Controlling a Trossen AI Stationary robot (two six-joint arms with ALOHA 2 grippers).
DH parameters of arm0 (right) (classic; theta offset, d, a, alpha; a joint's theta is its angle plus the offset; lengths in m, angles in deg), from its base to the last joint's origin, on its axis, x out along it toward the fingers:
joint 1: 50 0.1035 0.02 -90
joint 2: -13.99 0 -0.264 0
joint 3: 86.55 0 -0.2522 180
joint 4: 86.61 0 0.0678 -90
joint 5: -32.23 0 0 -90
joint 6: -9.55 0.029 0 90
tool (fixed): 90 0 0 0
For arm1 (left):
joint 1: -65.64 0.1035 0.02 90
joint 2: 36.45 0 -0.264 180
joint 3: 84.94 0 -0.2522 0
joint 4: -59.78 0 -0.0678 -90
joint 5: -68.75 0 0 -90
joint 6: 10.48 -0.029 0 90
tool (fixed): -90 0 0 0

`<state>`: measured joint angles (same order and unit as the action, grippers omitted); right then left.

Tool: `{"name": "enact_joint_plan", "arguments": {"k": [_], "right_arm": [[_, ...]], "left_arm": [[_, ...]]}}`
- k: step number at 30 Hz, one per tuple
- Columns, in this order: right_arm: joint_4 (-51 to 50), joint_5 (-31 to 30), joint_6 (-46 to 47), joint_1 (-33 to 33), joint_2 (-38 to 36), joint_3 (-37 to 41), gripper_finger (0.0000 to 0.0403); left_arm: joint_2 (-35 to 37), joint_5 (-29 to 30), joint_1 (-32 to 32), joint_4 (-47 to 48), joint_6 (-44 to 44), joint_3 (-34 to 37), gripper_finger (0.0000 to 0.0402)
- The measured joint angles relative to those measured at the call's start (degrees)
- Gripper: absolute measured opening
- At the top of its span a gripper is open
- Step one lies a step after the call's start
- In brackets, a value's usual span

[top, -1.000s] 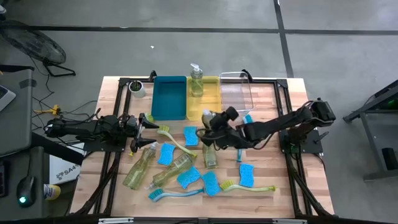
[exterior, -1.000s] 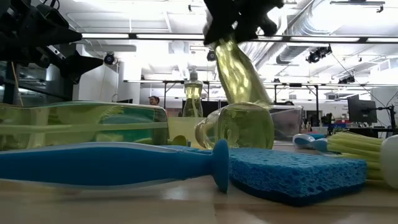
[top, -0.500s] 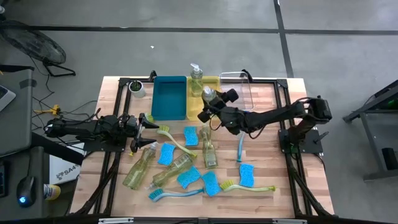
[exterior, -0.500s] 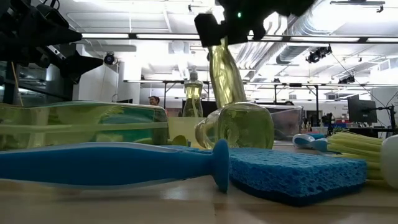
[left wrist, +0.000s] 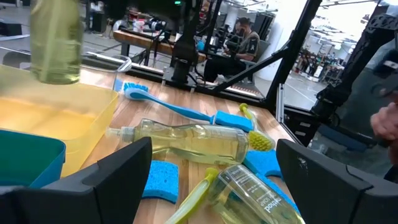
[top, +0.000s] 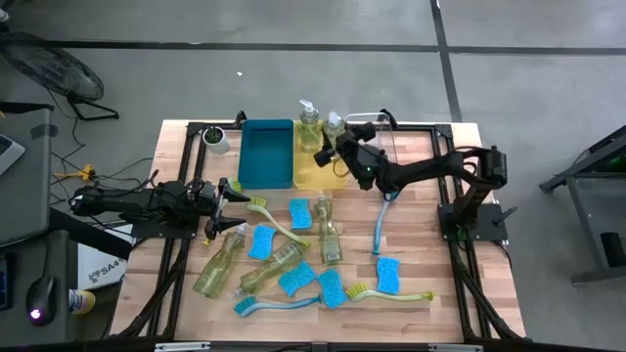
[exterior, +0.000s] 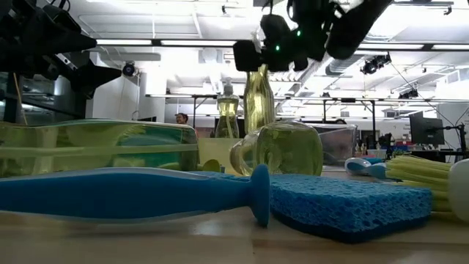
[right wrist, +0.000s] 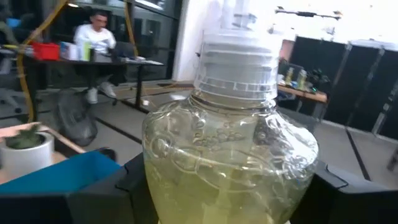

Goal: Pick & Place Kitchen Sink Supplies
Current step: Put the dishwashing liquid into the yellow bin

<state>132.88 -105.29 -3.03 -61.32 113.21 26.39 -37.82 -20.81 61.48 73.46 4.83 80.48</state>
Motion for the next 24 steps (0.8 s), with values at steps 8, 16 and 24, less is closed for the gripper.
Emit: {"name": "enact_joint_plan", "arguments": {"k": [8,16,24], "right_arm": [[0.14,7.32,5.90,-7.26,2.87,-0.07,0.0248],[0.65,11.46,8.72,-12.04,5.28,-0.09,0.0248],[0.50,14.31,8.90,-14.31,9.69,-2.52,0.0248]], "left_arm": [[0.02,0.00,0.00,0.00,0.00,0.00,0.0340],[0.02,0.00,0.02,0.00,0.00,0.00,0.0340],[0.00,0.00,0.00,0.00,0.00,0.00,0.0340]]}}
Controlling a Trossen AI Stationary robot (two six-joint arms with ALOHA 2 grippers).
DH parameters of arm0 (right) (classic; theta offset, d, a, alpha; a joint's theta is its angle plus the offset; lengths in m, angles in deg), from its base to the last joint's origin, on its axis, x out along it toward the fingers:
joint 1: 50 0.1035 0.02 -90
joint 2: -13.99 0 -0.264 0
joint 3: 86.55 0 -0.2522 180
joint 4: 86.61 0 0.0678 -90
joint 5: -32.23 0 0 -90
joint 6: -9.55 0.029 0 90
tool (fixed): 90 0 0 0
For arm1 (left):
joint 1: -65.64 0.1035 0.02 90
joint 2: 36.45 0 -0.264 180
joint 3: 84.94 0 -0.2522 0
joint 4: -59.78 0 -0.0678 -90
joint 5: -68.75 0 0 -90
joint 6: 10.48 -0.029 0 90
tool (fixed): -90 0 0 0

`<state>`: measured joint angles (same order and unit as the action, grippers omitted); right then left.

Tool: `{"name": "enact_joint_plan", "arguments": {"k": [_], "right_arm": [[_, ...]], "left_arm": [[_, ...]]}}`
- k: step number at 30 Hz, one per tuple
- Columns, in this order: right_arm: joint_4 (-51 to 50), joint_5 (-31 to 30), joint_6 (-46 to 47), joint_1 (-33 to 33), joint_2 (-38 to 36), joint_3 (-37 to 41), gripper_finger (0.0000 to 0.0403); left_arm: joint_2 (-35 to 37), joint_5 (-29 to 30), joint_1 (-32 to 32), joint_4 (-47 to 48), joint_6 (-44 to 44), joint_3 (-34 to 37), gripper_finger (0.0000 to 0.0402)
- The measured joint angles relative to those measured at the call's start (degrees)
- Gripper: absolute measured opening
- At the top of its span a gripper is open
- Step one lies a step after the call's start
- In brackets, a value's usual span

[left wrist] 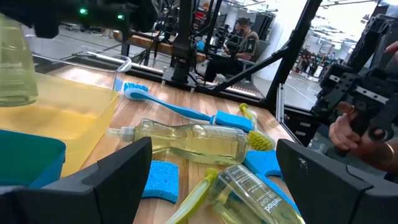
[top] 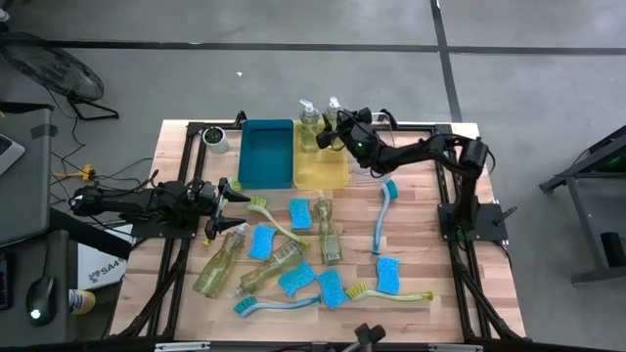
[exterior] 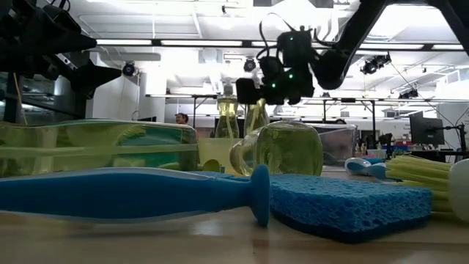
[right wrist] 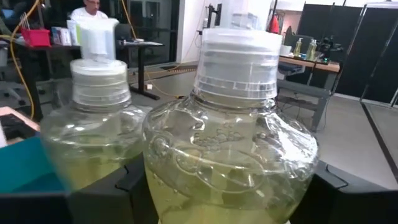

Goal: Pick & Place Kitchen Sink Supplies
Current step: Put the dishwashing liquid into the yellow bin

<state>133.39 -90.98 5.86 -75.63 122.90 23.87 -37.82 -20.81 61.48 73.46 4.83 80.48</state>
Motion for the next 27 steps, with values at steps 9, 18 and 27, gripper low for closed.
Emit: {"name": "enact_joint_plan", "arguments": {"k": [9,18,27], "right_arm": [[-1.66,2.51,1.22,-1.35,2.11,-2.15,0.0248],[-3.73,3.55,1.40,-1.80,2.11,-2.28,0.0257],[-3.95,3.72,0.34,-1.80,2.11,-2.29,0.0299]], "left_arm": [[0.00,0.00,0.02,0.00,0.00,0.00,0.0340],[0.00,0.00,0.00,0.00,0.00,0.00,0.0340],[0.01,0.00,0.02,0.00,0.00,0.00,0.0340]]}}
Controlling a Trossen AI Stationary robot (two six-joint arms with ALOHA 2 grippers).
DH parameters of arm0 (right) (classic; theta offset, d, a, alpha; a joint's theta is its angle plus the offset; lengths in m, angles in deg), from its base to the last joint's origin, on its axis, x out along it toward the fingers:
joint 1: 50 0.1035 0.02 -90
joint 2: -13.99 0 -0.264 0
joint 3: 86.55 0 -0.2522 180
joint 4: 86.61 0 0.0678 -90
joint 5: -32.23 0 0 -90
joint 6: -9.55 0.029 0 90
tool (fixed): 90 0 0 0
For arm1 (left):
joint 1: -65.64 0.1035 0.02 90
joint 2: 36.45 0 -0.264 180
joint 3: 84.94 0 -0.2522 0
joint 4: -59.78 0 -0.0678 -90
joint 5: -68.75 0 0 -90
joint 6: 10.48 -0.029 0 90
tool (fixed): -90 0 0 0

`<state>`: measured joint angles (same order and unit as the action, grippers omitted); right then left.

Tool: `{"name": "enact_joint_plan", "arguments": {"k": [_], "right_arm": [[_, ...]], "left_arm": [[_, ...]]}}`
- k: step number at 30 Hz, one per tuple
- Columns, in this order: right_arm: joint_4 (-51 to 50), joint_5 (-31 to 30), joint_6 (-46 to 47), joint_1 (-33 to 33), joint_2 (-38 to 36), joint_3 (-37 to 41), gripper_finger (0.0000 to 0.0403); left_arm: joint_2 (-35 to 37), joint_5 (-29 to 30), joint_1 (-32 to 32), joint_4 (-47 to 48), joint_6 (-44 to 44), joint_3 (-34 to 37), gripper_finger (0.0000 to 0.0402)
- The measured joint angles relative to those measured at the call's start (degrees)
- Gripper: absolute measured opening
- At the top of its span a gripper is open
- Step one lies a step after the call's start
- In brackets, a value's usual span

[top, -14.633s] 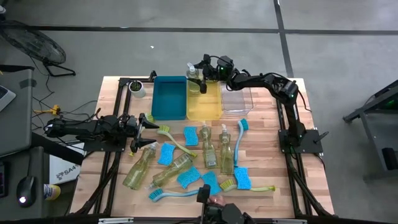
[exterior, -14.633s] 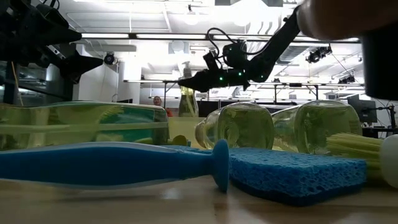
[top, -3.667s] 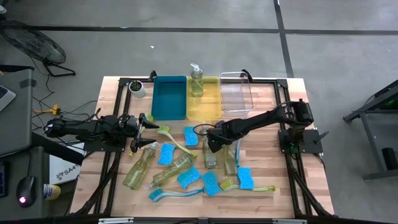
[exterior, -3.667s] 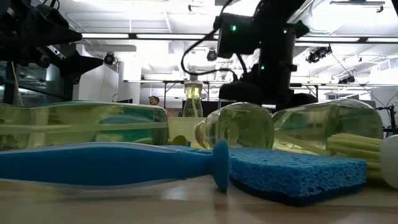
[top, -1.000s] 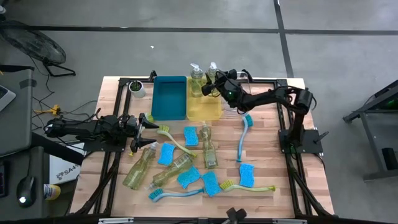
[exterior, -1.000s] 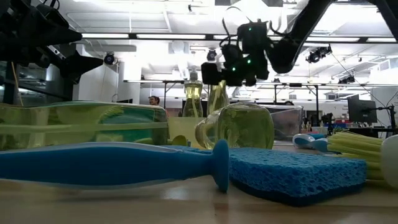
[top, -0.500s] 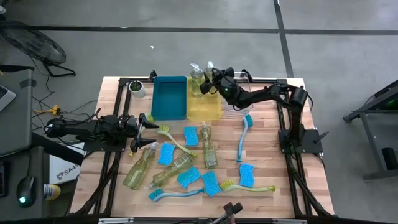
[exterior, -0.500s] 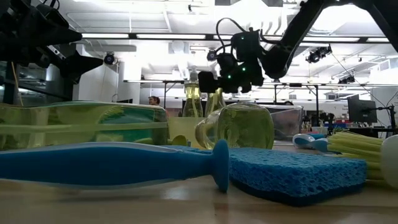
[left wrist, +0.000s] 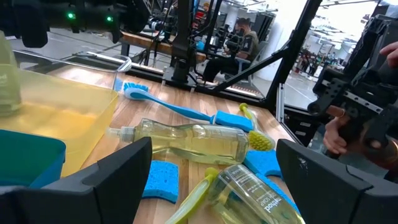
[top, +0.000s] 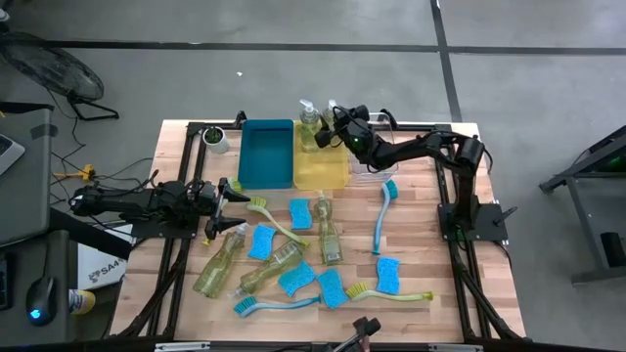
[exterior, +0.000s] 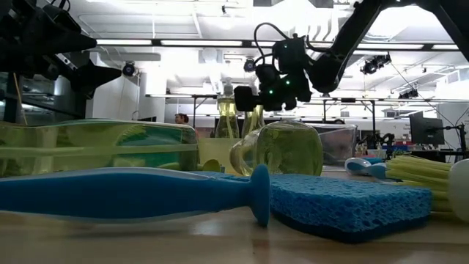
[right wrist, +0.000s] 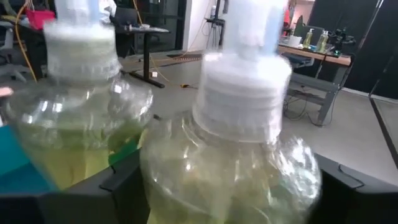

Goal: Pick & Place Kitchen Sink Supplies
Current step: Put the dishwashing liquid into the yellow bin, then put the blue toilet brush into the transparent bin

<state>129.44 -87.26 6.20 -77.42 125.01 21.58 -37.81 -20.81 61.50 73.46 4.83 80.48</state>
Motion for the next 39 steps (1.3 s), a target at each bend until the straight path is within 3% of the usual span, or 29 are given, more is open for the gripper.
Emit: {"name": "enact_joint_plan", "arguments": {"k": [11,39], "right_arm": [[0.67,0.02,0.12,0.04,-0.13,-0.04,0.0364],[-0.41,0.15,-7.41,0.55,-8.51,0.09,0.0367]], "left_arm": [[-0.01,0.00,0.00,0.00,0.00,0.00,0.0340],[0.00,0.00,-0.01,0.00,0.00,0.00,0.0340]]}}
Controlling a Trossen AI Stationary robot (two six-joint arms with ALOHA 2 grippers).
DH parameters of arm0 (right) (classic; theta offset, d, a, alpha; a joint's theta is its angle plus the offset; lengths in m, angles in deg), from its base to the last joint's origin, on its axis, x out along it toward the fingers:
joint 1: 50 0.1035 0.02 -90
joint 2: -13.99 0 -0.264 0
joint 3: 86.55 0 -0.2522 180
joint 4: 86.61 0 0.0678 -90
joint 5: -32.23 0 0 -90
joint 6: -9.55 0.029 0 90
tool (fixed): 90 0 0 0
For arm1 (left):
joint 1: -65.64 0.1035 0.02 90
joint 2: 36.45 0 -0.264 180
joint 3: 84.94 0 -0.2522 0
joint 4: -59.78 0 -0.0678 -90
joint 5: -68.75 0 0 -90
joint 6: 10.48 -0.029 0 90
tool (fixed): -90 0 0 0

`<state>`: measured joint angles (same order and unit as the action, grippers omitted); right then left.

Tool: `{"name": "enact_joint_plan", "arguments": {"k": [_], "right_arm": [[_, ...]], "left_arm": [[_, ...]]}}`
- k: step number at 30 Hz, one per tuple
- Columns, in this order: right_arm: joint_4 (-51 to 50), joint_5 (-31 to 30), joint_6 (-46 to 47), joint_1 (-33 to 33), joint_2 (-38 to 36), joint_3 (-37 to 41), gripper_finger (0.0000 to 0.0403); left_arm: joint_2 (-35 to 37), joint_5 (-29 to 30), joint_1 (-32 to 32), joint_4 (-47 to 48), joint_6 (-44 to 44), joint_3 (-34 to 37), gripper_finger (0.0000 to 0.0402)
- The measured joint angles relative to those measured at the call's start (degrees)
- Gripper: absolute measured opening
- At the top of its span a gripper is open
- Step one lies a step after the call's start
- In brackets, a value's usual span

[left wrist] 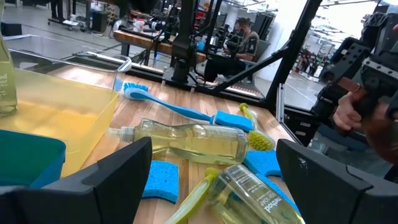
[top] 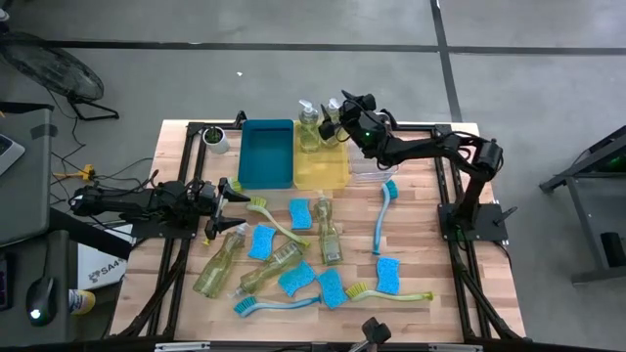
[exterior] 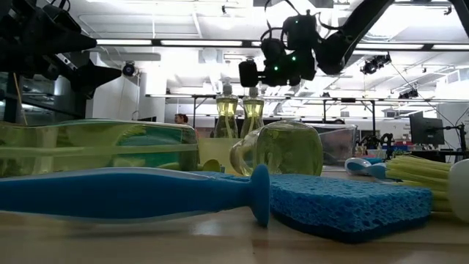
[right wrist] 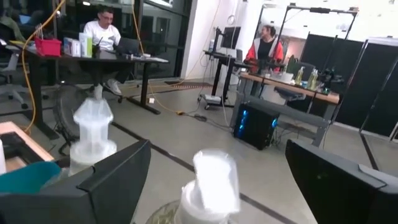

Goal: Pick & Place Kitchen Sink Supplies
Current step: Put the blue toilet brush into the transparent bin

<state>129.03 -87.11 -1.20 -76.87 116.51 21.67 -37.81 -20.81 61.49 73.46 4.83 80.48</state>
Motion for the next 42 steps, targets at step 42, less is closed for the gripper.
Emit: {"name": "enact_joint_plan", "arguments": {"k": [42], "right_arm": [[-47.88,-24.31,26.05,31.43,-20.19,0.00,0.0366]], "left_arm": [[0.00,0.00,0.01,0.00,0.00,0.00,0.0340]]}}
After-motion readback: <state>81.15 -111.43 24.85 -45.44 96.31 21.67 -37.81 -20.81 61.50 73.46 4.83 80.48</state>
